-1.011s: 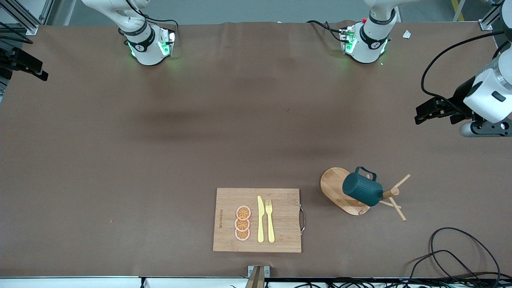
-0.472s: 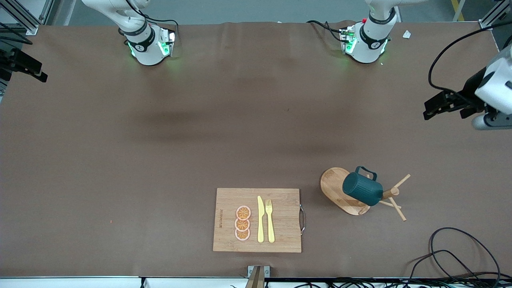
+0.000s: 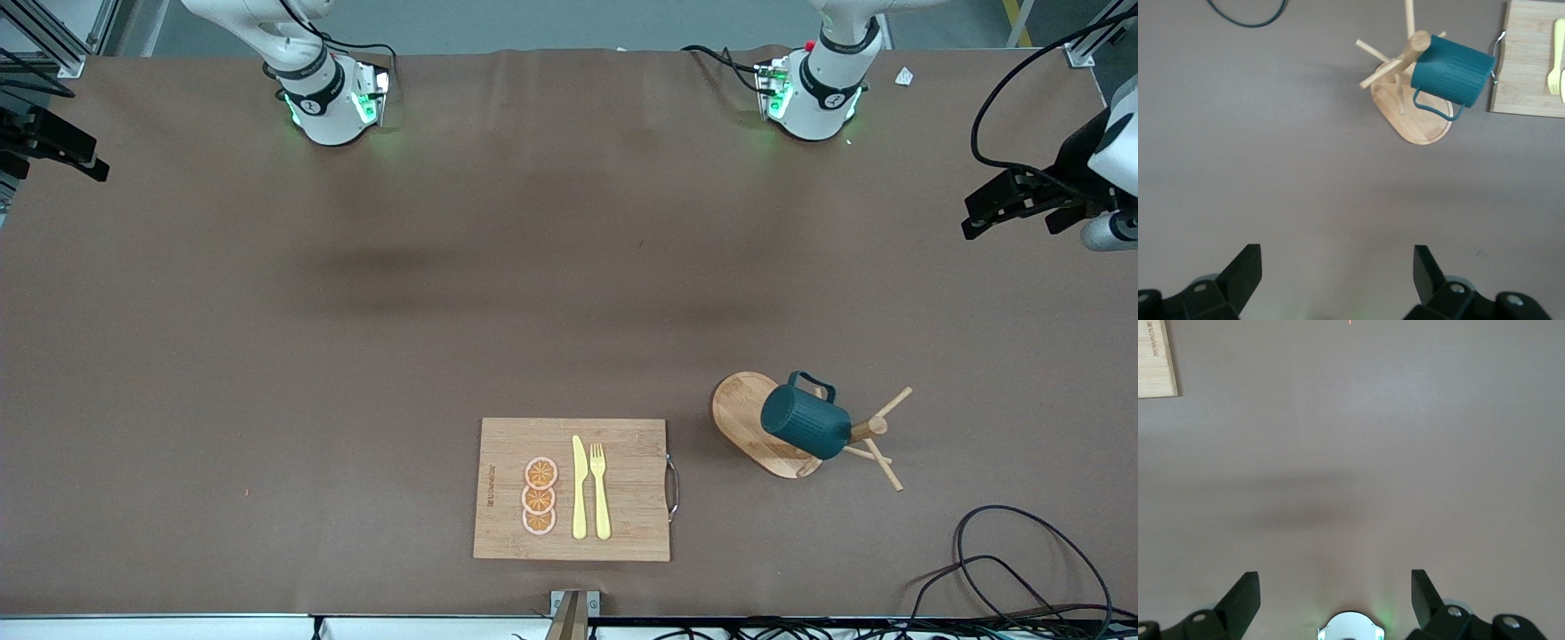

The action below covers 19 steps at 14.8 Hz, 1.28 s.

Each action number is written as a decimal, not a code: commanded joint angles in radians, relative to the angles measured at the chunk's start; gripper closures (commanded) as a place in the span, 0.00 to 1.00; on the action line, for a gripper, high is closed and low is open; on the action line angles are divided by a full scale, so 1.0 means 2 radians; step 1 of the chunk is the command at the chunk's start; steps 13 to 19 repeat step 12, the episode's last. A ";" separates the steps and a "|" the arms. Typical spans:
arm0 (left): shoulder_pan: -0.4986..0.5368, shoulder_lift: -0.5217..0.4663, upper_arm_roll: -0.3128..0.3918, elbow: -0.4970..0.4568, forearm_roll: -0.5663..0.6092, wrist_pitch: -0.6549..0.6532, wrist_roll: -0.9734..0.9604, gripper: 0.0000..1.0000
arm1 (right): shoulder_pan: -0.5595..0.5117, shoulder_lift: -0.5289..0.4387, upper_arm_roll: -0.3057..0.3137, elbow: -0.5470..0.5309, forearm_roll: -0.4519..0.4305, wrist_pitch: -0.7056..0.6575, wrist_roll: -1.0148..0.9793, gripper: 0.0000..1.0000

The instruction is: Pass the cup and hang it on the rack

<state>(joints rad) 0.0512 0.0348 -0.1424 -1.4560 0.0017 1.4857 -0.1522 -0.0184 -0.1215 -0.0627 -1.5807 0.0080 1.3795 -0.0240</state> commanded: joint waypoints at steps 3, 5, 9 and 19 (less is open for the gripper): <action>-0.006 -0.016 0.003 -0.014 0.004 0.004 0.009 0.00 | 0.006 -0.013 -0.002 -0.009 0.006 -0.003 0.008 0.00; -0.019 -0.016 0.003 -0.011 0.008 0.004 0.009 0.00 | 0.007 -0.017 0.000 -0.007 0.006 -0.010 0.007 0.00; -0.015 -0.014 0.012 -0.002 0.008 0.004 0.018 0.00 | 0.006 -0.019 0.000 -0.007 0.006 -0.007 0.005 0.00; -0.011 -0.011 0.012 0.002 0.002 0.005 0.046 0.00 | 0.007 -0.018 0.002 -0.006 0.006 -0.006 0.004 0.00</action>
